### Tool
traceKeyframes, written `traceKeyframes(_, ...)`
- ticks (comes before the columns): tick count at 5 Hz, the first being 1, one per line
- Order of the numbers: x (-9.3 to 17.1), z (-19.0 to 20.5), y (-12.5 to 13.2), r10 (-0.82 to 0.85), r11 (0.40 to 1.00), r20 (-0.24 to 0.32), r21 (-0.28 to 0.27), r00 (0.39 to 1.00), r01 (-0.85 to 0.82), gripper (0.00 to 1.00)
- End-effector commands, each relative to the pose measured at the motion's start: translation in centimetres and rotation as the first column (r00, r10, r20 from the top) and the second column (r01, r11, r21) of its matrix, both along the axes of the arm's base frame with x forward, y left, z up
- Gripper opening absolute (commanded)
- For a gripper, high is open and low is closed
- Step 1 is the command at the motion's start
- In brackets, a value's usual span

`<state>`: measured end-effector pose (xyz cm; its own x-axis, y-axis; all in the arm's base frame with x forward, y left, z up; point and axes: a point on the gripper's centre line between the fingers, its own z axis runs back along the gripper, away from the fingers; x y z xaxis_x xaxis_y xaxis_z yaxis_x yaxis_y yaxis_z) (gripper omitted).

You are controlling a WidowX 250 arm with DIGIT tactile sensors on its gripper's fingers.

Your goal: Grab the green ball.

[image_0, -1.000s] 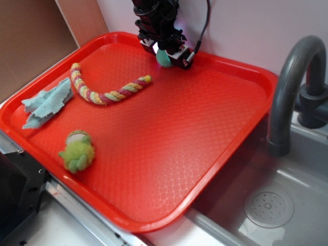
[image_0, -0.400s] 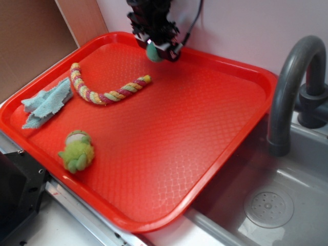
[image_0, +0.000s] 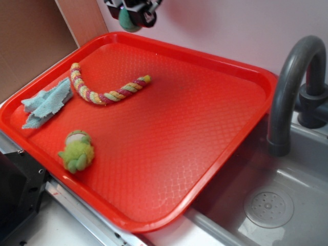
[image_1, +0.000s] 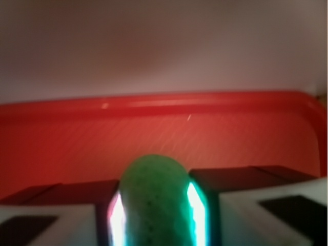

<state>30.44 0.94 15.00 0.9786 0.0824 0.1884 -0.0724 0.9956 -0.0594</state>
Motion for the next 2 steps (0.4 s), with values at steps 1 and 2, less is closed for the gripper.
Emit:
traceKeyframes(1,-5.6,5.6,0.0,-0.004,1.000,-0.047,-0.027,0.999,0.002,0.00)
traceKeyframes(2,-7.9,6.0,0.0,0.009,1.000,-0.027,-0.019,1.000,-0.010,0.00)
